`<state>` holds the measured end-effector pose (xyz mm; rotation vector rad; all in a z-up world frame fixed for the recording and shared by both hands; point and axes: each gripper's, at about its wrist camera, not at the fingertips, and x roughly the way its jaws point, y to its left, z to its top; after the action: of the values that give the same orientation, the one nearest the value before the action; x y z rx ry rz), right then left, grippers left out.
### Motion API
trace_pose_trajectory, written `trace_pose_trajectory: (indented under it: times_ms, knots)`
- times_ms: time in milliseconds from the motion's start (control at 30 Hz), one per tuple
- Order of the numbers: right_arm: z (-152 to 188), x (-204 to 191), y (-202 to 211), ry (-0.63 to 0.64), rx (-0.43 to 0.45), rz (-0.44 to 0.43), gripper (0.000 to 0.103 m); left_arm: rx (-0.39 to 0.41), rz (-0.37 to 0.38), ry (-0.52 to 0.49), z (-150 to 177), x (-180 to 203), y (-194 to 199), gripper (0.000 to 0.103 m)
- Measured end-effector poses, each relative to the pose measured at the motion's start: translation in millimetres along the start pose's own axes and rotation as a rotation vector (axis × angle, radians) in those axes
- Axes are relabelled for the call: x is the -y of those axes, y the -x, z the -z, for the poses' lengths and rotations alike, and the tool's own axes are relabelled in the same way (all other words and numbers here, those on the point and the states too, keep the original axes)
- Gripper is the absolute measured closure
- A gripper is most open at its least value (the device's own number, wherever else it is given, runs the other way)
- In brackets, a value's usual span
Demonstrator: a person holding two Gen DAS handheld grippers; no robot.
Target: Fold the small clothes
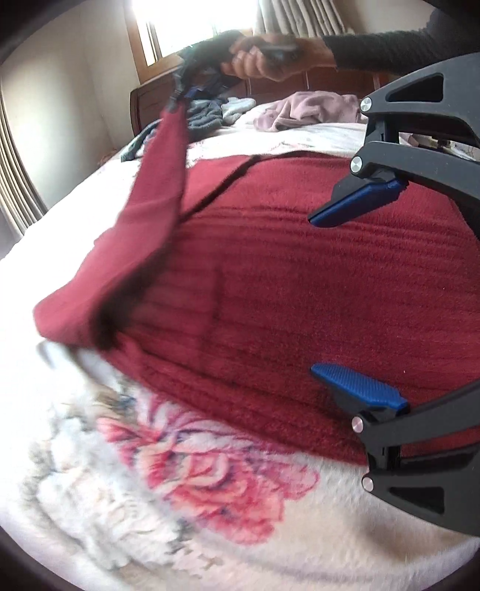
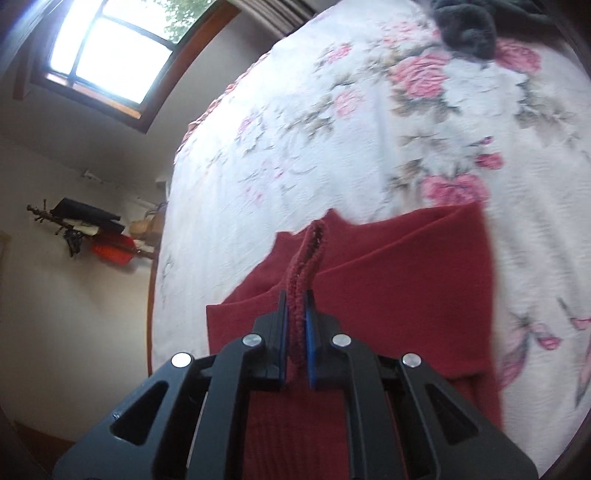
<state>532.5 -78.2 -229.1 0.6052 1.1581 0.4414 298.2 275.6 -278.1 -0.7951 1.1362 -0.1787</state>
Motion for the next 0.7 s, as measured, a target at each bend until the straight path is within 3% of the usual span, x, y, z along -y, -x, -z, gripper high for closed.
trace_pose_trajectory:
  times_ms: [133,300,700]
  knots:
    - [0,44,10,-0.033,0.007,0.033,0.097,0.041,0.018,-0.016,-24,3,14,0.027]
    - [12,85,-13,-0.054,-0.015,0.079,0.097,0.073,0.024,-0.04,-61,10,17,0.027]
    - [23,135,-50,-0.041,-0.05,0.122,0.096,0.095,0.056,-0.108,-153,39,-17,0.027]
